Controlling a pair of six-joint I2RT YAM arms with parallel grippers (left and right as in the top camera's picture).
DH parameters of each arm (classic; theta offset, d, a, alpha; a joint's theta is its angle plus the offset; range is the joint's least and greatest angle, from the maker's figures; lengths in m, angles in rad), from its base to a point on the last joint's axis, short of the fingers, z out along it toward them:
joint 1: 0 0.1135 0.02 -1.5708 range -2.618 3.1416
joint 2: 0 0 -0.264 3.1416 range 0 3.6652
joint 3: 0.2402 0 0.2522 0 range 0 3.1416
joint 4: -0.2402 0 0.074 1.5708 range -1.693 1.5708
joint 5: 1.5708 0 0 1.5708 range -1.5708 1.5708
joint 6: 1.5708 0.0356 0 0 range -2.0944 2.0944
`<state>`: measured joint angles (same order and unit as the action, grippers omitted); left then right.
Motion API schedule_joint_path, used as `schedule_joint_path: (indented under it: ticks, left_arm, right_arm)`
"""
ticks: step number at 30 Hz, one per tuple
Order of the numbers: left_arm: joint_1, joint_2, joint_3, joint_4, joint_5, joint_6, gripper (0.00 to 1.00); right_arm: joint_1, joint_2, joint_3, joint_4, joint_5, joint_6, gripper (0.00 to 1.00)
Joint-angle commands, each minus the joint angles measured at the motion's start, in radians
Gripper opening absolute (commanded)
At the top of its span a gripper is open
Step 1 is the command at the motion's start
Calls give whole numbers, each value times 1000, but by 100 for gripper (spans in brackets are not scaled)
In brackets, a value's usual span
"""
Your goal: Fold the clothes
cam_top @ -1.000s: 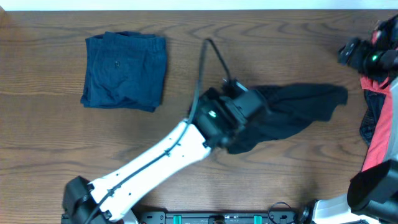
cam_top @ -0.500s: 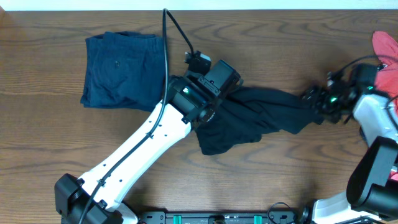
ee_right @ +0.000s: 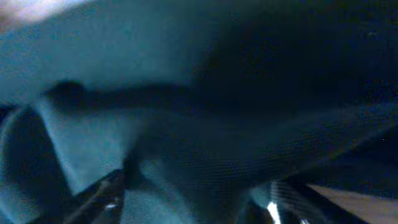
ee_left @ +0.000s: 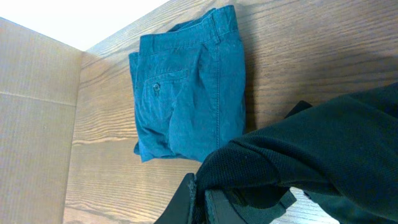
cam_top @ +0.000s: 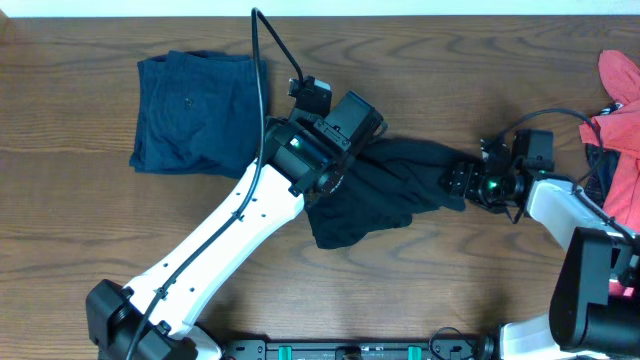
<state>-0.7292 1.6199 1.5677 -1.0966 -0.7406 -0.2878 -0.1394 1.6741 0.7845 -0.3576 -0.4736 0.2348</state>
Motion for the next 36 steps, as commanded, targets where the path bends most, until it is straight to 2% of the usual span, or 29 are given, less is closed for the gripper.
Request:
schedule_joint_path:
  ticks: [1, 4, 13, 23, 31, 36]
  left_arm:
    - [5, -34, 33, -18, -40, -7, 6]
    - [5, -42, 33, -45, -44, -5, 6]
    - [6, -105, 34, -104, -129, -5, 6]
    - [5, -232, 34, -116, -128, 20, 6]
    - [-76, -417, 34, -148, -119, 25, 6]
    - [-97, -476, 34, -133, -100, 25, 6]
  right_arm:
    - [8, 35, -26, -4, -48, 34, 25]
    - [-16, 6, 34, -63, -64, 34, 1]
    - [-150, -211, 305, -211, -29, 15, 1]
    - [-244, -412, 401, -293, -33, 15, 1]
    - [-252, -592, 506, -555, -23, 28, 1]
    - [-247, -615, 508, -684, 39, 42, 1]
